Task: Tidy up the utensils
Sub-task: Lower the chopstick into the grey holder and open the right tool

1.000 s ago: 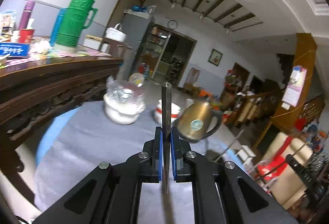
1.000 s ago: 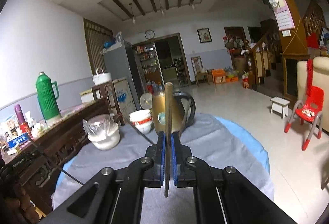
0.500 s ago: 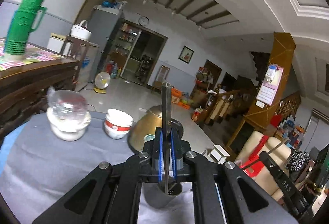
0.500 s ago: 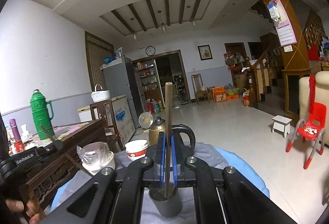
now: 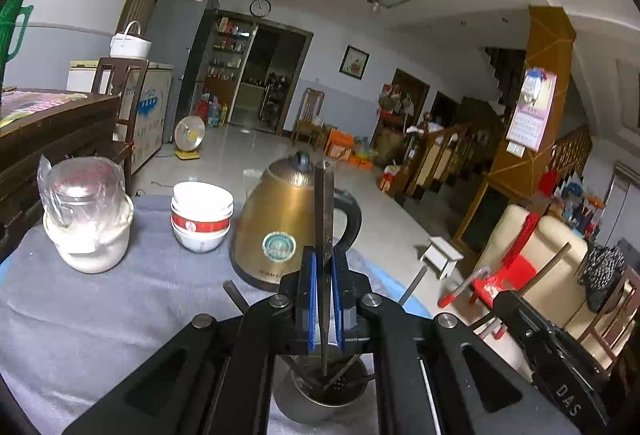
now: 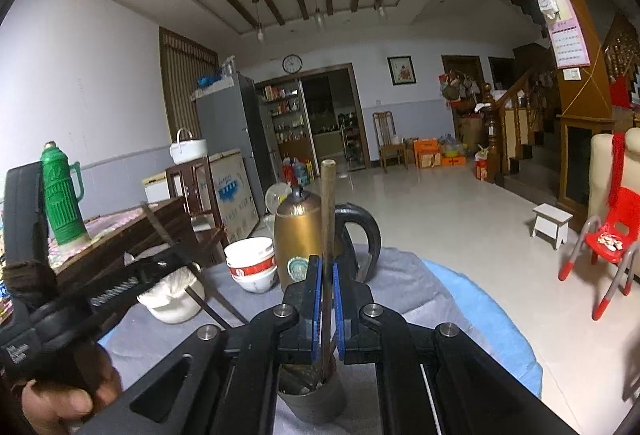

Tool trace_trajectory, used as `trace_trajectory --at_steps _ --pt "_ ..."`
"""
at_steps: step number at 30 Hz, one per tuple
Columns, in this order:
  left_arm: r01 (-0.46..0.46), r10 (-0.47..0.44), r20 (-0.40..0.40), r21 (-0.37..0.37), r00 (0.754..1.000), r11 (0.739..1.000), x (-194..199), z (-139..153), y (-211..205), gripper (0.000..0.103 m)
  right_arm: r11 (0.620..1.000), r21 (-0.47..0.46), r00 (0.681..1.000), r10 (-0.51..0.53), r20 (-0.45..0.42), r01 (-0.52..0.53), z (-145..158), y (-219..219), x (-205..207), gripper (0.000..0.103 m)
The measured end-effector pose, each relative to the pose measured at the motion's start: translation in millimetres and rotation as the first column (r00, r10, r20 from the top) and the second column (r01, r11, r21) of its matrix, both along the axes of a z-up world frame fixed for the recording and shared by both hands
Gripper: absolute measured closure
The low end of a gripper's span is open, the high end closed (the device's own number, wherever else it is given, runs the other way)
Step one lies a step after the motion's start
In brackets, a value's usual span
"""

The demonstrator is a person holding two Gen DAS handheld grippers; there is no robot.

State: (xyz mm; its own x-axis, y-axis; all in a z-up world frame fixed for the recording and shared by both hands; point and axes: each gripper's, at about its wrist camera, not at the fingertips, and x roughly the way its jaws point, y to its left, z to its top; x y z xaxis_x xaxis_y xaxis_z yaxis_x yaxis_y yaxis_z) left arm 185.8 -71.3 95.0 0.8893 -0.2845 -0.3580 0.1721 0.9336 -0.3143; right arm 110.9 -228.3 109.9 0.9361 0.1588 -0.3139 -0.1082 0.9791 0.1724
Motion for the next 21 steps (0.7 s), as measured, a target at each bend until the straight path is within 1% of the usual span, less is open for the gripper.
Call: trace_trajectory --at_steps 10,13,15,16,17,18,20,21 --pt "0.013 -0.011 -0.063 0.040 0.998 0.999 16 -17 -9 0.096 1.000 -0.007 0.998 0.018 -0.058 -0.019 -20 5 16 0.097" --pt "0.001 0.004 -0.073 0.069 0.997 0.998 19 -21 -11 0.095 0.999 -0.011 0.996 0.031 -0.086 -0.032 -27 8 20 0.097" --pt "-0.002 0.007 -0.072 0.068 0.997 0.998 18 -20 -10 0.095 0.999 -0.026 0.993 0.030 -0.113 -0.033 -32 10 24 0.096" --pt "-0.003 0.008 -0.074 0.062 0.997 0.998 16 -17 -8 0.093 0.999 -0.029 0.991 0.032 -0.129 -0.036 -34 12 27 0.096" --pt "-0.002 0.007 -0.079 0.061 0.997 0.998 17 -16 -7 0.084 0.999 -0.029 0.989 0.036 -0.142 -0.041 -36 12 29 0.096" --pt "-0.002 0.006 -0.082 0.054 0.997 0.999 14 -12 -4 0.071 0.999 -0.030 0.988 0.039 -0.152 -0.044 -36 12 30 0.095" --pt "-0.016 0.018 -0.057 0.035 0.998 0.999 6 0 4 0.060 0.999 -0.038 0.987 0.025 -0.156 -0.031 -35 10 28 0.094" --pt "-0.026 0.027 -0.042 0.028 0.999 0.999 1 5 9 0.059 0.999 -0.041 0.989 0.007 -0.151 -0.013 -32 9 25 0.092"
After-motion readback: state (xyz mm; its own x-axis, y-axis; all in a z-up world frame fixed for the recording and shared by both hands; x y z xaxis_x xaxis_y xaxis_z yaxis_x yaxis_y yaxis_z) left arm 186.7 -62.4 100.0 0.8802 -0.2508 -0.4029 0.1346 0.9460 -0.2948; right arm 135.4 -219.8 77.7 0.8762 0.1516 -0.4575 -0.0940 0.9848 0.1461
